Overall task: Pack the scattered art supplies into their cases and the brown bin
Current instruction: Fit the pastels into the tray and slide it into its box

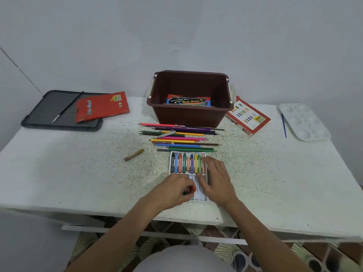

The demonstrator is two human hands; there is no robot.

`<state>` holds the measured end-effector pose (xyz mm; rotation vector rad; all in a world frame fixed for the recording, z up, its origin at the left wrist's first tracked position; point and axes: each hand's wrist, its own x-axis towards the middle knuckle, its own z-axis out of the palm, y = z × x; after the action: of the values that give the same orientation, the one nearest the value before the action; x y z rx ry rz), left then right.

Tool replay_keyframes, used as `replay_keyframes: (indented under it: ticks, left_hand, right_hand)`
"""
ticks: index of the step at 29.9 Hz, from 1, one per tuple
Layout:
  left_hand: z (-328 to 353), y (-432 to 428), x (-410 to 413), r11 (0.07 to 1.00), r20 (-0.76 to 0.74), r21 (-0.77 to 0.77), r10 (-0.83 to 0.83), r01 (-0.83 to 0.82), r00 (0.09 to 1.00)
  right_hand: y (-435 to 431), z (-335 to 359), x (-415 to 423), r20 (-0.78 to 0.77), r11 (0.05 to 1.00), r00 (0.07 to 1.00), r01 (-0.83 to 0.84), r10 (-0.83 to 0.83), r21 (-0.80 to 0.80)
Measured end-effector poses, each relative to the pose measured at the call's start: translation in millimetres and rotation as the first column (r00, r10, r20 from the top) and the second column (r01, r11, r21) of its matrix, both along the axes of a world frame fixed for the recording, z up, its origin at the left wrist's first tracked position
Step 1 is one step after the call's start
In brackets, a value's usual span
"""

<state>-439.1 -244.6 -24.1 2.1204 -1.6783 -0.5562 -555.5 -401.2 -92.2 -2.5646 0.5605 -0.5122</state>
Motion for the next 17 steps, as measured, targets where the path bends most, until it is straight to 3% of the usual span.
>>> replay_keyframes:
  ticks: [9, 15, 17]
  left_hand:
    - [-3.9, 1.9, 2.6, 0.998, 0.067, -0.054, -0.009, 0.013, 0.998]
    - [2.9, 0.7, 10.2, 0.992, -0.212, -0.044, 0.103, -0.115, 0.972]
    - [5.0, -1.8, 12.5, 0.991, -0.231, -0.009, 0.129, -0.135, 0.964]
  right_hand:
    - [0.4, 1.1, 0.6, 0.026, 1.000, 1.000, -0.010, 0.010, 0.010]
    - [0.9, 1.6, 0.5, 0.015, 1.000, 1.000, -0.004, 0.005, -0.009]
    - [1.2, 2.1, 0.5, 0.011, 1.000, 1.000, -0.004, 0.004, -0.009]
